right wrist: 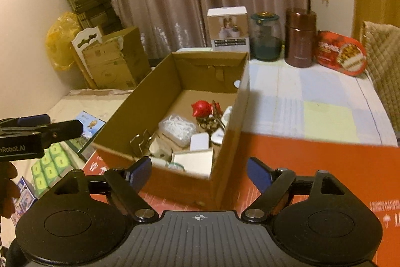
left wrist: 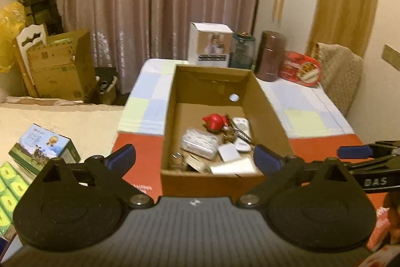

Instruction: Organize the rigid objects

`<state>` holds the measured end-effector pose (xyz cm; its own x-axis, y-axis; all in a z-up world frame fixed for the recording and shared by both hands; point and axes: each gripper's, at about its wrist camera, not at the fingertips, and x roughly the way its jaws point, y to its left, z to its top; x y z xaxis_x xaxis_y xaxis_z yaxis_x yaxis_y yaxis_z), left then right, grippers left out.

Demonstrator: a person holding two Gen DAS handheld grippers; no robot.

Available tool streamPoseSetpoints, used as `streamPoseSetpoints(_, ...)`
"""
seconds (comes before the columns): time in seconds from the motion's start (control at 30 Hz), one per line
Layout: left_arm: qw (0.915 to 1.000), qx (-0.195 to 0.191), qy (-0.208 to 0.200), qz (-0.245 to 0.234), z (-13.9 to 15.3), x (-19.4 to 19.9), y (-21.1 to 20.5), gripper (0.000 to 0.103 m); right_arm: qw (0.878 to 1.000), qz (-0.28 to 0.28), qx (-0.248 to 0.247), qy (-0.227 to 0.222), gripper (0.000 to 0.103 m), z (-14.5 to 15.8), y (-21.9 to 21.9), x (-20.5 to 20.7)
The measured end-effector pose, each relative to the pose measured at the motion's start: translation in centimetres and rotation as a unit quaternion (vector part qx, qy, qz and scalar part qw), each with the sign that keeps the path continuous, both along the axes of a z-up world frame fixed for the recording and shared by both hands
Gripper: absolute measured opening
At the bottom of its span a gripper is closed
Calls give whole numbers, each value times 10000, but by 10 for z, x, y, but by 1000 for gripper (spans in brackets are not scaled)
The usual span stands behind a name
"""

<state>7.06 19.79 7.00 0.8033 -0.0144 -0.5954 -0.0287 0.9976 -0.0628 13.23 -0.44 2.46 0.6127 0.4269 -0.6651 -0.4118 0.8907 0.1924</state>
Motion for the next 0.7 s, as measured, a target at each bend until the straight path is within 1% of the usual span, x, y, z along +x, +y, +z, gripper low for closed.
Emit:
streamPoseSetpoints(0.07, 9999, 30, 93, 56, 3, -9, -5, 102, 10000, -54, -35, 5, 82, 1, -3, -10)
streamPoseSetpoints(0.23, 9996, -56, 275, -26, 5, -29, -14, 102, 9998, -168, -39, 32, 82, 4, -11, -30)
streamPoseSetpoints(0.33, 9995, 110, 280, 0, 4, -41, -24, 102, 9998, -167, -101, 21, 83, 5, -14, -43)
streamPoseSetpoints(0.43, 9994, 93, 336, -2, 0, -52, -31, 102, 9996, -213, -192, -11, 83, 6, -18, -57)
streamPoseSetpoints(0.57, 9993, 86, 329, 133, -2, -69, -38, 102, 9994, -259, -222, -57, 83, 6, -23, -77)
streamPoseSetpoints(0.7, 9992, 180, 315, 145, -2, -85, -47, 102, 9992, -290, -243, -141, 84, 9, -29, -96)
